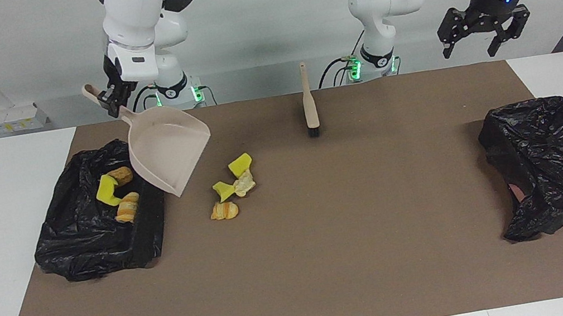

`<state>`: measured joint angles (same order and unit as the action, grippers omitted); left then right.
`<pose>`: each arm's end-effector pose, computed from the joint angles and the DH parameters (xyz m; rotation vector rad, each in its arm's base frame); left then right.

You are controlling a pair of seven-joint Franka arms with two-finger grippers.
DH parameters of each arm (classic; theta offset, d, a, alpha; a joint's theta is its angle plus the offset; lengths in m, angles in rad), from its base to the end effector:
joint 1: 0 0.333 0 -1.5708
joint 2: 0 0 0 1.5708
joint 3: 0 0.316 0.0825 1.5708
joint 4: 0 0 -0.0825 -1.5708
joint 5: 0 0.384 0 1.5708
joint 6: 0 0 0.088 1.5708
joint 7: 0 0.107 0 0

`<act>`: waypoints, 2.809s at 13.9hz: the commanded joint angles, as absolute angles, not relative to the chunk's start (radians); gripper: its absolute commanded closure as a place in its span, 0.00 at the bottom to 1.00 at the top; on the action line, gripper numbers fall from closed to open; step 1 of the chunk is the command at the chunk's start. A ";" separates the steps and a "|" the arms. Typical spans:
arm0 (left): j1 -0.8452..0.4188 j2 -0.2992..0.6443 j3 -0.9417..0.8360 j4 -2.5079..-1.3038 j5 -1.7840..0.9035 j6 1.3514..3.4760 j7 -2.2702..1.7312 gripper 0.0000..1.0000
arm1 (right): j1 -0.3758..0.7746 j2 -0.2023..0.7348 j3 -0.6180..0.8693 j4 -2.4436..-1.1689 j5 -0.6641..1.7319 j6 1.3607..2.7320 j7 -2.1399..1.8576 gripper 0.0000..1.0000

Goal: Sweep and dump trash in bin

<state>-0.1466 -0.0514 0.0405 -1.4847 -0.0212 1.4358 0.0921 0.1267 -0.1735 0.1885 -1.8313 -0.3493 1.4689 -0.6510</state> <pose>0.5204 -0.0572 0.6804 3.1027 -0.3131 0.0036 0.4703 0.1192 0.5923 2.4629 1.2794 -0.3547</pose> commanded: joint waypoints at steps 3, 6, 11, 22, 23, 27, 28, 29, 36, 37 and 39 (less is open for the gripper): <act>-0.141 -0.048 0.037 -1.466 -0.002 1.411 0.098 0.00 | 0.251 -0.034 0.253 -1.786 -0.138 1.505 0.071 1.00; -0.140 -0.048 0.037 -1.466 -0.002 1.413 0.098 0.00 | 0.376 0.171 0.252 -1.634 -0.080 1.595 0.470 1.00; -0.140 -0.048 0.037 -1.466 -0.002 1.411 0.098 0.00 | 0.494 0.464 0.252 -1.378 -0.067 1.770 0.800 1.00; -0.135 -0.066 0.035 -1.511 -0.003 1.443 0.097 0.00 | 0.535 0.675 0.250 -1.266 -0.110 1.988 0.824 0.60; -0.127 -0.064 0.035 -1.512 -0.003 1.471 0.098 0.00 | 0.531 0.675 0.250 -1.269 -0.113 1.988 0.813 0.49; -0.127 -0.048 0.026 -1.523 -0.009 1.506 0.092 0.00 | 0.529 0.600 0.250 -1.304 -0.123 1.967 0.720 0.00; -0.129 -0.043 0.017 -1.540 -0.014 1.528 0.089 0.00 | 0.529 0.548 0.252 -1.357 -0.115 1.965 0.732 0.00; -0.130 -0.041 -0.010 -1.577 -0.014 1.564 0.078 0.00 | 0.531 0.488 0.252 -1.424 -0.112 1.965 0.736 0.00; -0.127 0.044 -0.222 -1.762 -0.014 1.897 -0.197 0.00 | 0.595 0.091 0.264 -1.908 0.115 1.963 0.772 0.00; -0.127 0.060 -0.256 -1.790 -0.012 1.934 -0.225 0.00 | 0.629 0.054 0.264 -1.967 0.161 1.977 0.776 0.00; -0.130 0.075 -0.293 -1.830 -0.009 1.983 -0.294 0.00 | 0.667 0.009 0.265 -2.048 0.250 2.018 0.810 0.00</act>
<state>-0.1379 0.0801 -0.2624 -1.7764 -0.0217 1.9279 -0.2354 0.6459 0.0897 0.2636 -1.9204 0.1807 1.9539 0.7740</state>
